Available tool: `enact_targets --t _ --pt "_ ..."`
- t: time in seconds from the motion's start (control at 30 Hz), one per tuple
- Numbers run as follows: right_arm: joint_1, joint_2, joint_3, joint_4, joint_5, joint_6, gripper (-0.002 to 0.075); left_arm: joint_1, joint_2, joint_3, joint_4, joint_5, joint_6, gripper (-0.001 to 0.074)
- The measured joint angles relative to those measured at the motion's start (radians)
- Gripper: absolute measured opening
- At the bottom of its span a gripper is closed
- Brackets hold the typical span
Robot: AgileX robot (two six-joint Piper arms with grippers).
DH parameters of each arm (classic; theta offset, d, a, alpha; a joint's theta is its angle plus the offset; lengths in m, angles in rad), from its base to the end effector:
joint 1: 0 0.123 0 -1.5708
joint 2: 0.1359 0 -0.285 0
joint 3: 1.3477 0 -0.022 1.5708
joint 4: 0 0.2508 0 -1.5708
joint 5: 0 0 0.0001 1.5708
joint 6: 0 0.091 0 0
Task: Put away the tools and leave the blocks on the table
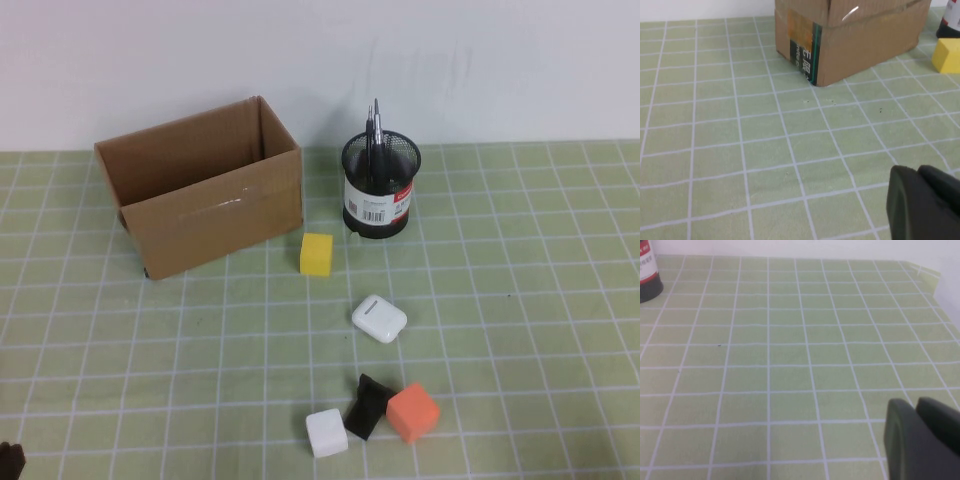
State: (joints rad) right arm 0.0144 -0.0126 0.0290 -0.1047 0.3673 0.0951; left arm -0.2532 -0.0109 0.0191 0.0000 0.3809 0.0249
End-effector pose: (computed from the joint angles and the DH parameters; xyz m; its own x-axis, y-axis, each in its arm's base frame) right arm 0.0528 -0.0027 0.1712 -0.2904 -0.0068 -0.9569 0.0207 0.9997 -0.0135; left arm 0.0507 -0.0131 0.1731 -0.2815 0.0986 -0.9545 0.2576 0.9660 0.0238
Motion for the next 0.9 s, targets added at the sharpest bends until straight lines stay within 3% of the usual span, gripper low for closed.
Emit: enact_targets --t 0.9 --pt "0.000 0.000 0.000 0.000 0.000 0.000 -0.0007 0.000 0.000 0.000 0.000 -0.002 -0.032 -0.0003"
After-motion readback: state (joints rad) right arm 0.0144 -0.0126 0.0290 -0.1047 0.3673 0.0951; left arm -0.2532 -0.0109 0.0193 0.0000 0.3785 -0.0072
